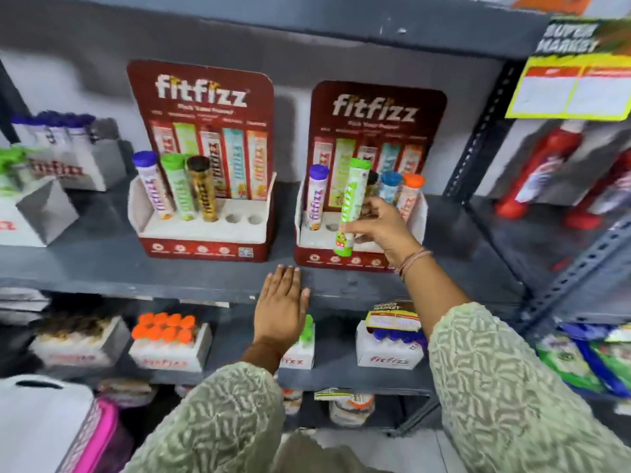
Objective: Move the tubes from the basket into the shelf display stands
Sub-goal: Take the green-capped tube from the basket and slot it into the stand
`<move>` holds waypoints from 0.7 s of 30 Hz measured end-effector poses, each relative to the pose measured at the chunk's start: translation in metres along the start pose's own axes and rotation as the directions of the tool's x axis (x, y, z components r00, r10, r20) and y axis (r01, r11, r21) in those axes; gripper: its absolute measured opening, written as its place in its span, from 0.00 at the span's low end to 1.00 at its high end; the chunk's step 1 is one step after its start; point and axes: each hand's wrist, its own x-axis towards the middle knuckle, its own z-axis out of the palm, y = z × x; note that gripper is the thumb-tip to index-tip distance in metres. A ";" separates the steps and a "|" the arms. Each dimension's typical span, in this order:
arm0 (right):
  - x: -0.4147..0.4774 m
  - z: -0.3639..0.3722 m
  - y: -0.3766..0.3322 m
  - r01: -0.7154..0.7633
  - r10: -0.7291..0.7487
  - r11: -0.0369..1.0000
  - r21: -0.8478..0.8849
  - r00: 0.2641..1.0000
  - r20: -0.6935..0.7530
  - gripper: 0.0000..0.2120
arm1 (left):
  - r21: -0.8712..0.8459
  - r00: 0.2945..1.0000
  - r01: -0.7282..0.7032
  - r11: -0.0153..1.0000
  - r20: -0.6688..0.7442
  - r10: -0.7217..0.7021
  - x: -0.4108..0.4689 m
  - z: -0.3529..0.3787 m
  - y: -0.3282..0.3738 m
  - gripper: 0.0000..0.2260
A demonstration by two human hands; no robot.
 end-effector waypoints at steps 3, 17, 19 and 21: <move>0.006 -0.011 -0.005 0.007 -0.008 0.999 -0.046 1.000 -0.016 0.17 | 0.016 1.000 -0.017 1.000 -0.001 0.017 0.005 0.005 0.006 0.24; 0.029 -0.009 -0.044 -0.034 0.033 0.996 0.082 0.999 0.020 0.06 | 0.060 0.997 0.022 0.998 0.067 -0.026 0.005 0.003 0.004 0.32; 0.030 -0.009 -0.055 0.059 -0.057 0.998 -0.033 0.997 0.051 0.05 | 0.063 0.997 0.026 0.998 0.071 -0.030 0.005 0.002 0.004 0.34; 0.034 -0.009 -0.067 0.126 -0.122 0.987 -0.100 0.991 0.046 0.12 | 0.066 0.997 0.025 0.998 0.069 -0.029 0.006 0.001 0.004 0.34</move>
